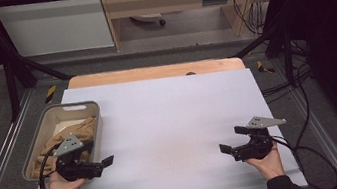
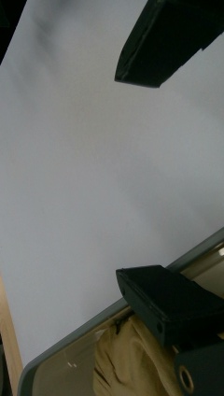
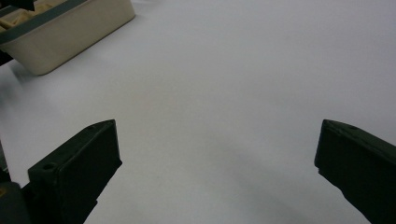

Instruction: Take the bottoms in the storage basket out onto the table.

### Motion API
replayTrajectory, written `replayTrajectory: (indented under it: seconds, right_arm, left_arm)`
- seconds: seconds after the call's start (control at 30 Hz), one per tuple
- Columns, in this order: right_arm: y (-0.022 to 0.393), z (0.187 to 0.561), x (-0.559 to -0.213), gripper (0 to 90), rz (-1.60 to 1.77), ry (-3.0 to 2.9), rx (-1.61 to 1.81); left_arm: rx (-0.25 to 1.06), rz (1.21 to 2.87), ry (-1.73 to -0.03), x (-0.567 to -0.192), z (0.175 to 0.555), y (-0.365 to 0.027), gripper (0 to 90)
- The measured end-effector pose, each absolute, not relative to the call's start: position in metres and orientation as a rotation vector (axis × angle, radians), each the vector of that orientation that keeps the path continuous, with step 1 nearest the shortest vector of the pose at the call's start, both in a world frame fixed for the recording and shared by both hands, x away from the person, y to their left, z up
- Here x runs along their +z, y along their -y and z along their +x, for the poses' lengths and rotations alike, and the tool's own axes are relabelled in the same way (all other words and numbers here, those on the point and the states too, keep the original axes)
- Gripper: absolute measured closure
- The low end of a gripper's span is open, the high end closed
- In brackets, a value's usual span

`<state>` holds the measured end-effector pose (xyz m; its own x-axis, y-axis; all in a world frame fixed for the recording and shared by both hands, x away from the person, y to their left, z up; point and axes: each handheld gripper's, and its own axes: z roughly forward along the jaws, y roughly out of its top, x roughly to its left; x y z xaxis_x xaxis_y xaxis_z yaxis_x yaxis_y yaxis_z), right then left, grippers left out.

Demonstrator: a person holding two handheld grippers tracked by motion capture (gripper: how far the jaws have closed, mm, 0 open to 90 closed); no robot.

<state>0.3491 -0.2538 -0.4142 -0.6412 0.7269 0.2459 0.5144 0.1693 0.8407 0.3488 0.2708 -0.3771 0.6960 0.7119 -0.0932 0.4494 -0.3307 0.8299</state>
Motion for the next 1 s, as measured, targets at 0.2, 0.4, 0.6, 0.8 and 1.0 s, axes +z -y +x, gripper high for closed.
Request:
replayTrajectory:
  seconds: [0.2,0.4,0.6,0.8,1.0]
  right_arm:
    - [0.254,0.349,-0.414,0.6,1.208,-2.223,1.466]
    - [0.254,0.349,-0.414,0.6,1.210,-2.228,1.463]
    - [0.254,0.349,-0.414,0.6,1.211,-2.228,1.463]
    - [0.254,0.350,-0.415,0.6,1.207,-2.235,1.457]
    - [0.254,0.350,-0.415,0.6,1.211,-2.239,1.451]
  left_arm:
    - [0.362,1.981,-0.897,-0.376,0.349,-0.273,5.5]
    - [0.364,1.980,-0.904,-0.375,0.349,-0.274,5.5]
    - [0.366,1.982,-0.911,-0.374,0.349,-0.276,5.5]
    - [0.372,1.979,-0.927,-0.372,0.349,-0.280,5.5]
    - [0.373,1.974,-0.937,-0.370,0.350,-0.284,5.5]
